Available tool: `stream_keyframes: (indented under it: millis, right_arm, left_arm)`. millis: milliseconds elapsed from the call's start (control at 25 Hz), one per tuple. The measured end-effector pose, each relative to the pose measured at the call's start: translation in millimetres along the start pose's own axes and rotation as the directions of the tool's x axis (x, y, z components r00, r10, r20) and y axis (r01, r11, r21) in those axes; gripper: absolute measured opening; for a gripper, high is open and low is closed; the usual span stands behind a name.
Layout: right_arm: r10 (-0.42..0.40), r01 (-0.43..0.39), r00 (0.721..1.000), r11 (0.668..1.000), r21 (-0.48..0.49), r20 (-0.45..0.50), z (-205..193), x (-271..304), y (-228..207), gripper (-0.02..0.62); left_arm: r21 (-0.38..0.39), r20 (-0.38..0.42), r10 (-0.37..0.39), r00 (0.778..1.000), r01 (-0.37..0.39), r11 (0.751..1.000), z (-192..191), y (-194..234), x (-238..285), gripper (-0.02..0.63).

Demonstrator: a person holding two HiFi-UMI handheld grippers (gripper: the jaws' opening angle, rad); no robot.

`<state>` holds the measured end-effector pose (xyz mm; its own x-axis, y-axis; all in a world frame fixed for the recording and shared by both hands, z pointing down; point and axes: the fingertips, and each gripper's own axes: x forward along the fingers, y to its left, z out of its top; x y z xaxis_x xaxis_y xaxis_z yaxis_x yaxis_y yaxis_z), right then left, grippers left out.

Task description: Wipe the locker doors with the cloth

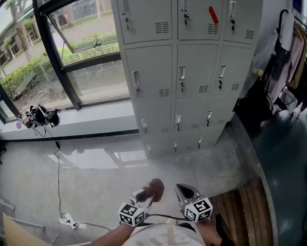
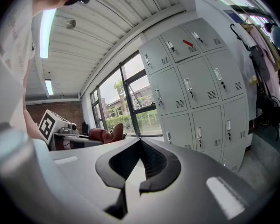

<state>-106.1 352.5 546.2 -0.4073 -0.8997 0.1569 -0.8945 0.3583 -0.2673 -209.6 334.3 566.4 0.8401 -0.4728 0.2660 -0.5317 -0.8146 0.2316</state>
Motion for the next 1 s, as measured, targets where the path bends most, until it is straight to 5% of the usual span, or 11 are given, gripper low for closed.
stream_keyframes:
  millis: [480, 1000]
  right_arm:
    - [-0.037, 0.037, 0.999, 0.999, 0.021, 0.002, 18, 18, -57, 0.008]
    - [-0.183, 0.183, 0.983, 0.983, -0.007, 0.006, 67, 89, -132, 0.008]
  left_arm:
    - [-0.038, -0.005, 0.043, 0.999, -0.043, 0.998, 11, 27, 44, 0.074]
    - [-0.015, 0.054, -0.090, 0.994, 0.091, 0.996, 81, 104, 152, 0.074]
